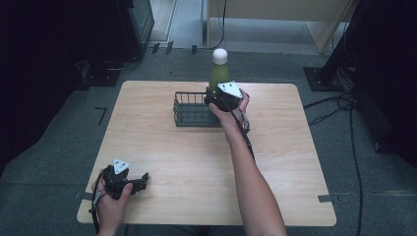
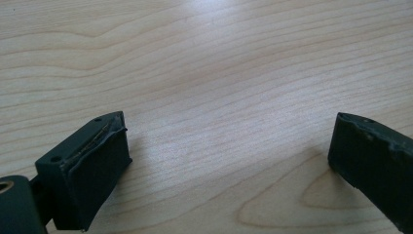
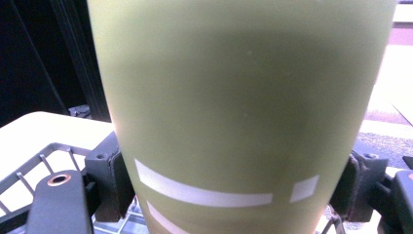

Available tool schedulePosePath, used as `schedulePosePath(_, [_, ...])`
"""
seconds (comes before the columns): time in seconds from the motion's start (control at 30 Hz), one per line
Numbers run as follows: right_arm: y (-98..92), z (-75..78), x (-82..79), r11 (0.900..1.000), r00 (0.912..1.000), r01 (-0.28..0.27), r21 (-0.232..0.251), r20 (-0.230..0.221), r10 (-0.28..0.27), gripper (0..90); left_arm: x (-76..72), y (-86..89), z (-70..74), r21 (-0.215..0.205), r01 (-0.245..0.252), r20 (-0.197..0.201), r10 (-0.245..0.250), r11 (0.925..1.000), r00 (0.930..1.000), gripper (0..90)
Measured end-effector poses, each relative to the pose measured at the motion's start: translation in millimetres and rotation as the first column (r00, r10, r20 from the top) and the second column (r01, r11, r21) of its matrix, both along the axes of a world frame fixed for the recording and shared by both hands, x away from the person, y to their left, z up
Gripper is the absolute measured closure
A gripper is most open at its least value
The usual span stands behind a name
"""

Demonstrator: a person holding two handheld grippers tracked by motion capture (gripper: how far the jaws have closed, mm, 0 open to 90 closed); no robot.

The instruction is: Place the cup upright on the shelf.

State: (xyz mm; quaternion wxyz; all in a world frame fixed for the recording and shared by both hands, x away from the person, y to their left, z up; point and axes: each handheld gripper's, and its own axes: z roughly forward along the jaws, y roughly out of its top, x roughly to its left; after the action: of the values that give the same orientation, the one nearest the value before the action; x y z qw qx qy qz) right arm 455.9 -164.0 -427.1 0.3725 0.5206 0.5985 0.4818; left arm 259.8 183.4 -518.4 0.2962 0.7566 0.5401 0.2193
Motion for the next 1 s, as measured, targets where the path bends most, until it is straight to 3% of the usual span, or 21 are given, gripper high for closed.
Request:
schedulePosePath(0.37, [-3.6,-7.0,-0.2,1.0,0.9999,0.009,0.001,-0.004,-0.009,20.1,0.0,0.0,-0.1,0.0,0.0,0.001,0.0,1.0,1.0,1.6])
schedulePosePath(0.67, [-6.0,-3.5,0.1,1.0,0.9991,-0.002,0.023,-0.042,0.003,18.6,0.0,-0.1,-0.1,0.0,0.0,0.001,0.0,1.0,1.0,1.5])
schedulePosePath(0.77, [-7.8,-1.7,-0.5,0.999,0.9987,-0.011,0.049,-0.049,0.013,15.6,0.0,-0.1,-0.1,0.0,0.0,0.001,0.0,1.0,1.0,1.6])
schedulePosePath(1.0, [-10.3,4.2,-6.1,0.998,0.9986,-0.045,0.049,-0.025,0.047,6.4,0.0,-0.2,-0.1,0.0,-0.001,0.001,0.001,1.0,1.0,1.5])
